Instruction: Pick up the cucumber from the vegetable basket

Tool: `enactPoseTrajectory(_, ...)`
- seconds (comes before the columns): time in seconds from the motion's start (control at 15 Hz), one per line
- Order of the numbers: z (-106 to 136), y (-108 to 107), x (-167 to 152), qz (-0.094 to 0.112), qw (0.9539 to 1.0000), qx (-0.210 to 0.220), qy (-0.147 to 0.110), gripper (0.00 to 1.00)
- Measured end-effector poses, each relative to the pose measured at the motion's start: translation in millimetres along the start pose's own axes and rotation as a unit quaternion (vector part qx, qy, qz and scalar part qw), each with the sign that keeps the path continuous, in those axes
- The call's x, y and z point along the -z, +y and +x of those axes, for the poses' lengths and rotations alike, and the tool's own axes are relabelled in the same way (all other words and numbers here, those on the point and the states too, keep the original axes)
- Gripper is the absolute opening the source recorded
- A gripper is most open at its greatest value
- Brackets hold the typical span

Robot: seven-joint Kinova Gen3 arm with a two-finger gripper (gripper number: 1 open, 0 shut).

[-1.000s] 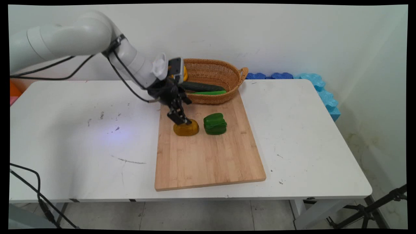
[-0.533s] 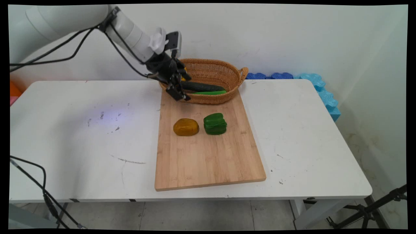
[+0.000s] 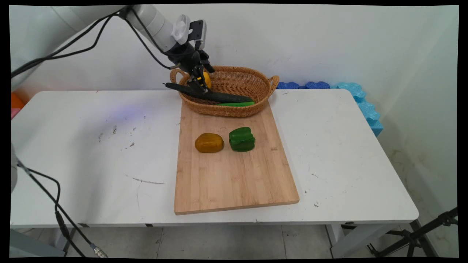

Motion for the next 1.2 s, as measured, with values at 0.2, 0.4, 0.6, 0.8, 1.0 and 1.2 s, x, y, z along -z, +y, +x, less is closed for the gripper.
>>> enactPoseTrajectory(0.2, -4.7, -18.4, -12.9, 0.000, 0.9997, -0.019, -0.015, 1.00)
enactPoseTrajectory(0.4, -9.3, -30.3, -29.7, -0.008, 0.9990, -0.033, -0.027, 1.00)
enactPoseTrajectory(0.6, -12.5, -37.0, -47.1, -0.020, 0.9983, -0.040, -0.037, 1.00)
enactPoseTrajectory(0.8, -14.2, -39.8, -60.6, -0.031, 0.9977, -0.041, -0.043, 1.00)
enactPoseTrajectory(1.0, -15.4, -41.0, -73.8, -0.043, 0.9971, -0.042, -0.048, 1.00)
enactPoseTrajectory(1.2, -15.7, -40.6, -83.2, -0.052, 0.9966, -0.041, -0.050, 0.00)
